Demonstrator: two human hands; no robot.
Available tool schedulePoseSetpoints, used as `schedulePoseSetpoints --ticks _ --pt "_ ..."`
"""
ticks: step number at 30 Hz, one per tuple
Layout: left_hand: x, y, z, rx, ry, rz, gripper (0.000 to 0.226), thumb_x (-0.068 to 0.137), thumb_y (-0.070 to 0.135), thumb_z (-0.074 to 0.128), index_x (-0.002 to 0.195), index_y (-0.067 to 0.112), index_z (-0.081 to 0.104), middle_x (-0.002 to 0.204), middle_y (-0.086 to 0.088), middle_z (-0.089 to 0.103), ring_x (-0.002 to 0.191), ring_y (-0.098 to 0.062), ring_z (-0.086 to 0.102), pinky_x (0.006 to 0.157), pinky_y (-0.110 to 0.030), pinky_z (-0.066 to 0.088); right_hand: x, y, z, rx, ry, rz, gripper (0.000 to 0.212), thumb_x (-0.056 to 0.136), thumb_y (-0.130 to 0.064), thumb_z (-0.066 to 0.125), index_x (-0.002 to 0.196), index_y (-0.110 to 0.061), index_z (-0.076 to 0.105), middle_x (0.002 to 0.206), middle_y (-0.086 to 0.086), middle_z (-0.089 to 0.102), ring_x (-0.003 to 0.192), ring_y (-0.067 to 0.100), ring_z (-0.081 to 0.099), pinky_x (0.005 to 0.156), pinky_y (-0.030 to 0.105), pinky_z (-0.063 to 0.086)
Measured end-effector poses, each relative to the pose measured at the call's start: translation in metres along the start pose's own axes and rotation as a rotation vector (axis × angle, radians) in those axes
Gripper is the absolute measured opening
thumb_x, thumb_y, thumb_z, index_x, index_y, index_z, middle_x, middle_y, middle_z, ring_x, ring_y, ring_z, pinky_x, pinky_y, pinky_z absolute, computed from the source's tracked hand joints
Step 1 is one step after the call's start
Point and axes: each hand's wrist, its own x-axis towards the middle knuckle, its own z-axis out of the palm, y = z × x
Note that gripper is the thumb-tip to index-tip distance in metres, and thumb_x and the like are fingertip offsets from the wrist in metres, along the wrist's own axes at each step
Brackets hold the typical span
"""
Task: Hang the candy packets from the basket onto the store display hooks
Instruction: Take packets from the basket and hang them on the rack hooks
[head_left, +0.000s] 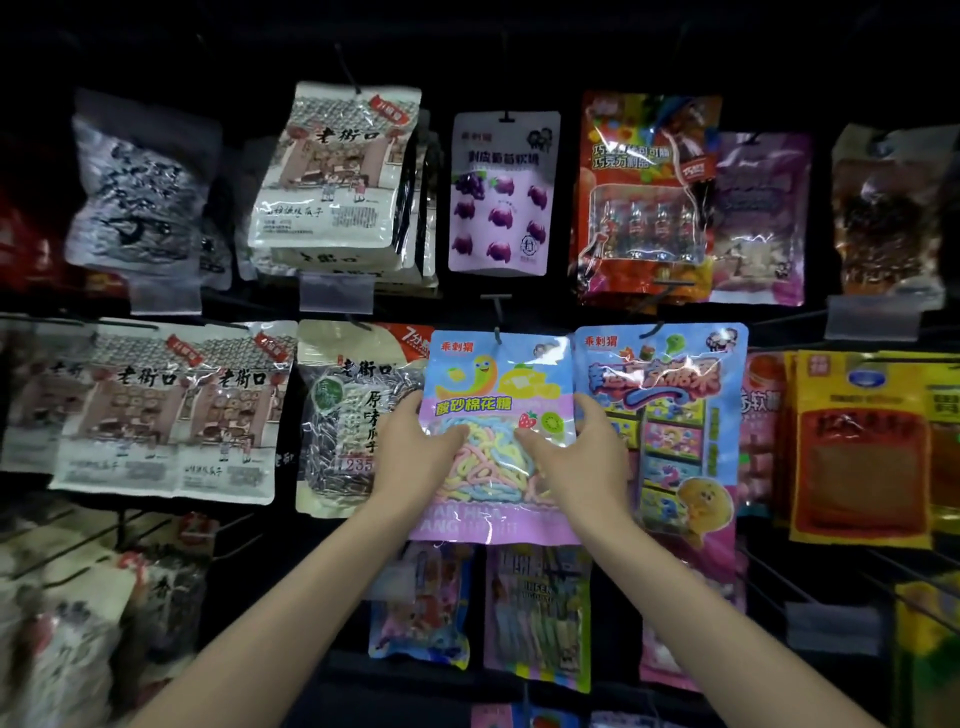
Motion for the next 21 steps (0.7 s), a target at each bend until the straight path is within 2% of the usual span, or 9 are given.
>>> schedulePoseSetpoints --ticks 2,5,7,9,11,14,16,18,21 --pt "0.015 -0.005 0.007 0.033 0.009 -0.016 0.021 0.085 0.026 0.078 0.102 0.032 0.068 0.107 -0.004 0.073 0.081 -0.024 0.077 0.074 -0.05 0.065 0.011 0.004 0.006 -0.048 0.027 -0.002 0.045 0.082 -0.042 0.086 0.11 -0.039 0.051 0.108 -0.015 0.059 0.087 0.023 0.07 0.079 0.046 0.061" --pt "0.037 -0.016 0.018 0.105 0.008 -0.027 0.021 0.084 0.024 0.077 0.099 0.033 0.065 0.109 -0.006 0.071 0.076 -0.025 0.076 0.071 -0.048 0.065 0.029 0.009 0.015 -0.114 0.031 0.034 0.058 0.082 -0.044 0.086 0.124 -0.03 0.048 0.111 -0.007 0.065 0.077 0.027 0.073 0.072 0.042 0.062" --pt "0.048 -0.022 0.025 0.158 0.003 -0.058 0.021 0.085 0.024 0.076 0.094 0.036 0.061 0.113 -0.008 0.068 0.074 -0.024 0.076 0.066 -0.042 0.065 0.038 0.014 0.022 -0.17 0.034 0.045 0.064 0.083 -0.044 0.085 0.131 -0.023 0.049 0.114 0.0 0.068 0.086 0.027 0.073 0.076 0.043 0.062" --pt "0.06 -0.03 0.032 0.181 0.005 -0.092 0.019 0.087 0.02 0.075 0.093 0.032 0.061 0.113 -0.01 0.068 0.072 -0.025 0.077 0.063 -0.041 0.065 0.044 0.018 0.027 -0.214 0.036 0.032 0.071 0.083 -0.047 0.084 0.138 -0.02 0.047 0.116 0.002 0.069 0.092 0.03 0.073 0.08 0.046 0.063" --pt "0.068 -0.036 0.038 0.176 0.009 -0.116 0.021 0.088 0.015 0.076 0.092 0.029 0.06 0.11 -0.011 0.069 0.07 -0.026 0.077 0.063 -0.045 0.066 0.049 0.022 0.028 -0.276 0.02 0.011 0.069 0.085 -0.047 0.081 0.137 -0.019 0.045 0.11 0.001 0.068 0.089 0.029 0.072 0.076 0.043 0.061" --pt "0.077 -0.047 0.044 0.218 0.028 -0.125 0.03 0.086 0.014 0.079 0.091 0.034 0.056 0.112 -0.012 0.067 0.069 -0.027 0.076 0.061 -0.045 0.065 0.053 0.027 0.029 -0.394 -0.025 -0.022 0.05 0.092 -0.039 0.077 0.126 -0.014 0.05 0.106 0.002 0.063 0.091 0.025 0.065 0.07 0.037 0.051" --pt "0.084 -0.058 0.048 0.257 0.036 -0.117 0.032 0.083 0.015 0.08 0.098 0.033 0.059 0.112 -0.012 0.066 0.071 -0.026 0.076 0.06 -0.043 0.065 0.056 0.032 0.033 -0.444 -0.057 -0.042 0.045 0.096 -0.035 0.072 0.129 -0.014 0.051 0.111 0.004 0.065 0.092 0.026 0.068 0.071 0.037 0.055" --pt "0.088 -0.067 0.053 0.296 0.03 -0.099 0.041 0.079 0.017 0.082 0.113 0.029 0.061 0.113 -0.01 0.067 0.075 -0.022 0.075 0.059 -0.039 0.065 0.057 0.036 0.037 -0.47 -0.089 -0.061 0.043 0.098 -0.031 0.069 0.134 -0.016 0.051 0.115 0.005 0.065 0.096 0.026 0.07 0.074 0.039 0.058" --pt "0.088 -0.072 0.057 0.311 0.017 -0.074 0.049 0.083 0.012 0.08 0.127 0.024 0.061 0.114 -0.008 0.067 0.075 -0.018 0.074 0.052 -0.032 0.062 0.059 0.044 0.04 -0.508 -0.101 -0.078 0.044 0.1 -0.029 0.069 0.137 -0.02 0.048 0.114 0.005 0.06 0.097 0.029 0.068 0.076 0.043 0.059"
